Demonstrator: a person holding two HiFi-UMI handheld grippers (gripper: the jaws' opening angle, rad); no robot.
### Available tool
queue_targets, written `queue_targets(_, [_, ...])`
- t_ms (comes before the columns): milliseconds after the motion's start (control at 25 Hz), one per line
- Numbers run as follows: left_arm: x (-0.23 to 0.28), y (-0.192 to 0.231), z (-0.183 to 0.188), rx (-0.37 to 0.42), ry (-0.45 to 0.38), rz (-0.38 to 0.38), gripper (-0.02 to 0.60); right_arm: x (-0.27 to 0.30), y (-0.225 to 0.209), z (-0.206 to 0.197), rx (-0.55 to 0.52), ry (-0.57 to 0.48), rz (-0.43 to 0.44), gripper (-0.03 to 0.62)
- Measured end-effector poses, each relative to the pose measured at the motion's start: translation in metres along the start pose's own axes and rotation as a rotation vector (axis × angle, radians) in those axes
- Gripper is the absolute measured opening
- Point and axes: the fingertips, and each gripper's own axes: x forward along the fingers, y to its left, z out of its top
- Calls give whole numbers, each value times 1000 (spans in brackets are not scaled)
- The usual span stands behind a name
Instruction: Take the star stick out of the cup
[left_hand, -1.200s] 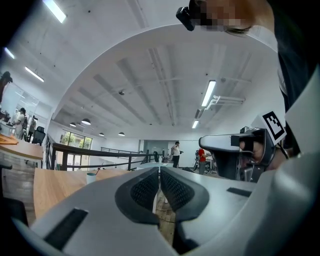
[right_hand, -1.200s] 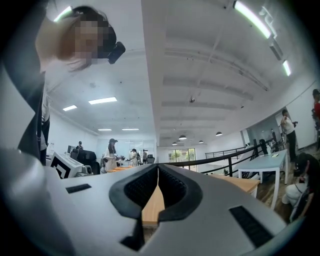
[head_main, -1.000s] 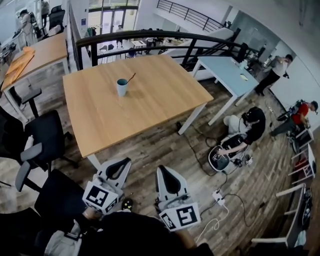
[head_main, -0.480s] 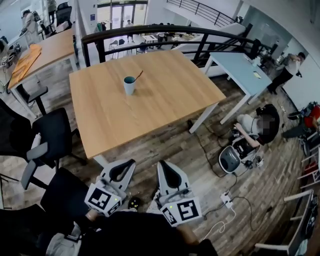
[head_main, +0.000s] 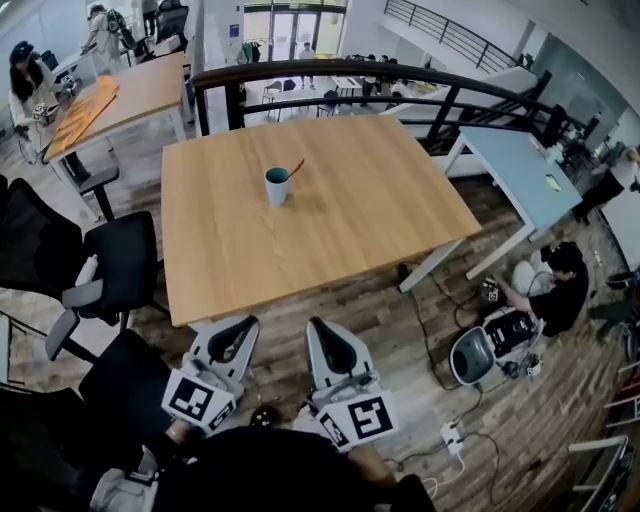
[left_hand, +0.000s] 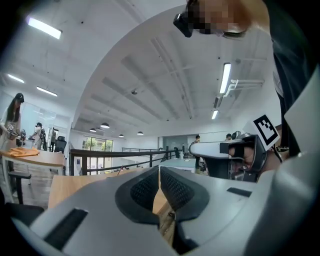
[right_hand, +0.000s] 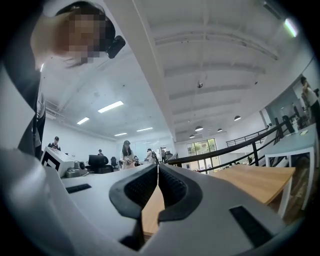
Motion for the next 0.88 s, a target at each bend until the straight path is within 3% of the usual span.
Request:
queue_targets(640, [155,-30,10,44,-5,36,23,3,-155,11,36,-26,27,21])
queue_targets(880, [193,-23,8,48,6,62,23,23,-192,10,48,-31,57,21])
